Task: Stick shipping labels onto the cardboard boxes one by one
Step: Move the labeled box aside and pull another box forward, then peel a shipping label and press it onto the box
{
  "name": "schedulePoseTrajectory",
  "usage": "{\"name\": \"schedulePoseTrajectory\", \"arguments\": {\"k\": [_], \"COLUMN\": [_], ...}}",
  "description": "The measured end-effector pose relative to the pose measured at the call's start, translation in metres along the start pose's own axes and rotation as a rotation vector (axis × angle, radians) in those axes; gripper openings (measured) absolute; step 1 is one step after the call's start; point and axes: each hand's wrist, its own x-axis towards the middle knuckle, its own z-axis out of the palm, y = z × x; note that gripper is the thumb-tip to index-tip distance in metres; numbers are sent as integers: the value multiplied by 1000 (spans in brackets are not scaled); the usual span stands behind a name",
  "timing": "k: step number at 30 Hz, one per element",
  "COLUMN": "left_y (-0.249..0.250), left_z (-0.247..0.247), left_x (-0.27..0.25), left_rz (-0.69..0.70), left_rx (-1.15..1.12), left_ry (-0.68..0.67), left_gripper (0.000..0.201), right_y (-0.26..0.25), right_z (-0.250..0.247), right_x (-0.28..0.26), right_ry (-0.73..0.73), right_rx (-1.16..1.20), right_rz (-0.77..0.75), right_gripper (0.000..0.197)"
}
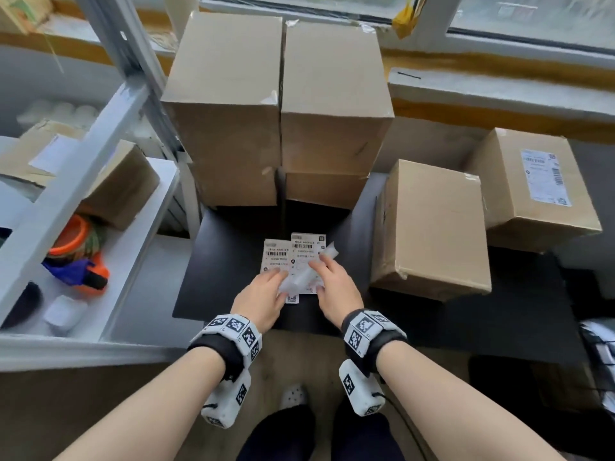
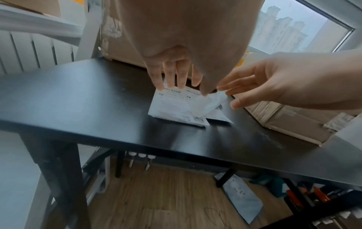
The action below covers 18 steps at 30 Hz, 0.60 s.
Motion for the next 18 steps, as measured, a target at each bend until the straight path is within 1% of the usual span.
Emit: {"name": "schedulePoseTrajectory", "arguments": {"k": [3, 5, 8, 11, 14, 16, 18], "left_y": [0, 2, 6, 11, 15, 16, 17], "left_z": [10, 13, 16, 17, 15, 13, 9], "left_x": [7, 11, 15, 22, 28, 30, 31], "left_rz": [0, 1, 17, -11, -47, -67, -118], "left_rx": [-15, -9, 6, -14, -38, -42, -52], "left_ry": [-14, -4, 40, 85, 96, 116, 142], "left_gripper": [51, 51, 48, 40, 29, 22, 19], "right_y": [4, 5, 8, 10, 13, 16, 17], "right_z": [10, 14, 17, 20, 22, 21, 18], "right_x": [6, 12, 19, 21, 19, 18, 17], "right_ry": [-1, -5, -15, 4, 18, 39, 57], "right_rx": [-70, -92, -44, -8, -3, -27, -55], "right_rz": [-36, -59, -48, -66, -92, -90, -69], "right_gripper": [56, 54, 53, 58, 69, 83, 96]}}
